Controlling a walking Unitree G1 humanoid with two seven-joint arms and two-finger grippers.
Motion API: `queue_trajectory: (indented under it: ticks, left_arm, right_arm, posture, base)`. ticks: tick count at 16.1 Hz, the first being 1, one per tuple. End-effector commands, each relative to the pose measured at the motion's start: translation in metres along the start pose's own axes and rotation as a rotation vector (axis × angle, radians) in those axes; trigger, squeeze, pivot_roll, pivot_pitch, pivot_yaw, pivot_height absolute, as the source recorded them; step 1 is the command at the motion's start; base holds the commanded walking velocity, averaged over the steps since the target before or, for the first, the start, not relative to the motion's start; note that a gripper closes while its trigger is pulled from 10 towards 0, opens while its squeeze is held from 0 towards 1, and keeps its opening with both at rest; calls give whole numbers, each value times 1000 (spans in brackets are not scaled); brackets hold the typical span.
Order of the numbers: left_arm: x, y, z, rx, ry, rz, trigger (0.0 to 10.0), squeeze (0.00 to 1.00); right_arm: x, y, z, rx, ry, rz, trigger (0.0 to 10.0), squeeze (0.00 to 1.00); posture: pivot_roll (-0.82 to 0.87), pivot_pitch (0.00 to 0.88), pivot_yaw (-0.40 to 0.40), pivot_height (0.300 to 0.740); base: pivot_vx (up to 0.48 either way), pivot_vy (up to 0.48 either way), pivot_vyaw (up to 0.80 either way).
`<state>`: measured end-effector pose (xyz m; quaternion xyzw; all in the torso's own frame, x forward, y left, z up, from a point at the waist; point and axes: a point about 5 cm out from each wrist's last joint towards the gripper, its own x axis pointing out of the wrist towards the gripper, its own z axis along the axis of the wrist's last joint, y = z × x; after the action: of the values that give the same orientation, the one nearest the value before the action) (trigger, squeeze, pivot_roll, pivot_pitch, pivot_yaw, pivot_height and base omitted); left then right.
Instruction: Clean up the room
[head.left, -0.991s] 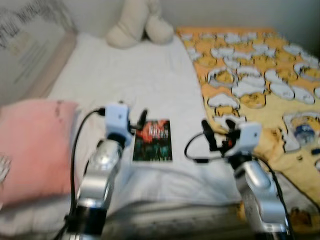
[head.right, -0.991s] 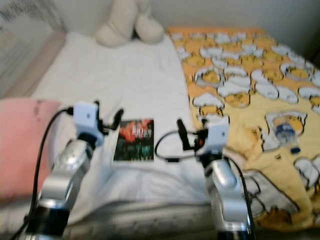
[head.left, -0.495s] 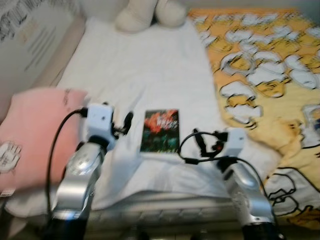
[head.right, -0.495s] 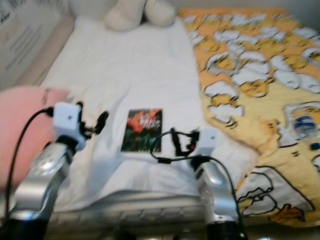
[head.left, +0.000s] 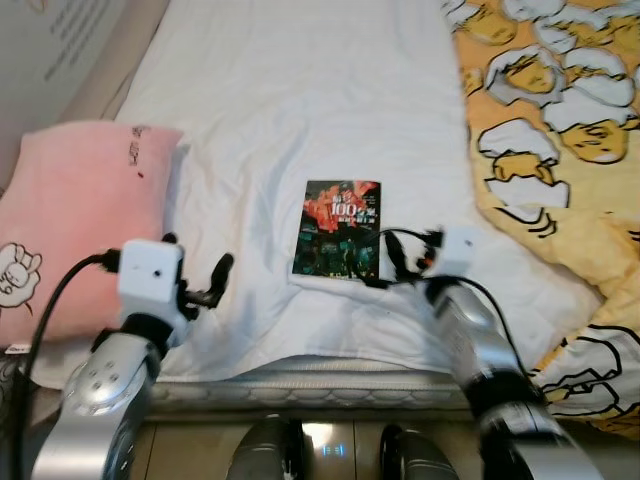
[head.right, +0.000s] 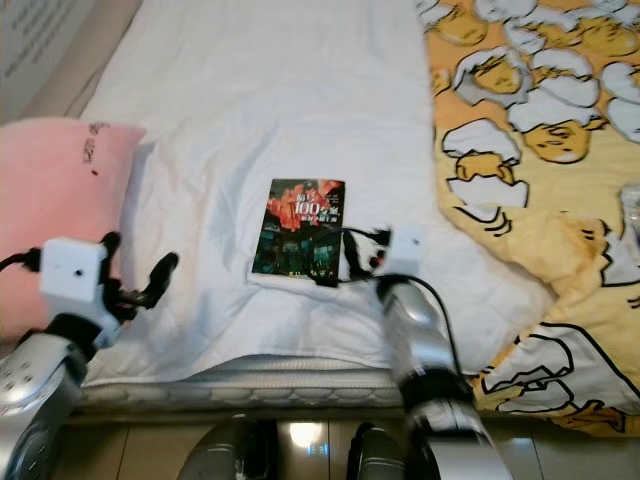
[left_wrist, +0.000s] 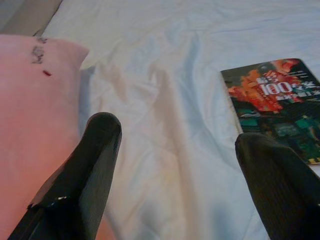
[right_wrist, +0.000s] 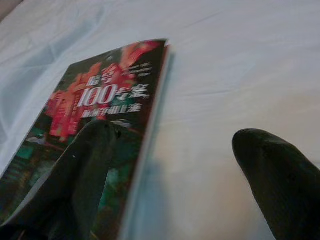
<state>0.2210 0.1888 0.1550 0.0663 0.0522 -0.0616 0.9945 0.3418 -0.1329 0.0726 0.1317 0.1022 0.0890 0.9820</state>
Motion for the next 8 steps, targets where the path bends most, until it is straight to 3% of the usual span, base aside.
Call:
queue_trajectory:
  ticks: [1,2,4,8]
  left_arm:
    - [-6,3,2,8,7,18,10000,0]
    - [-14,5,2,13,26,29,10000,0]
    - [-18,7,3,10,35,49,10000,0]
    - [-19,3,2,4,48,44,10000,0]
  right_arm:
    - [-1,0,-8,26,23,-12,10000,0]
    - [8,15,-14,87,55,4,10000,0]
    - [12,33,-17,98,69,49,10000,0]
    - [15,57,-24,167,88,79,10000,0]
  posture:
    - [255,306,66,740]
    - [282,307,61,740]
    - [294,304,55,740]
    - [285,292,39,740]
  base:
    - [0,0,0]
    - [0,0,0]
    - [0,0,0]
    - [0,0,0]
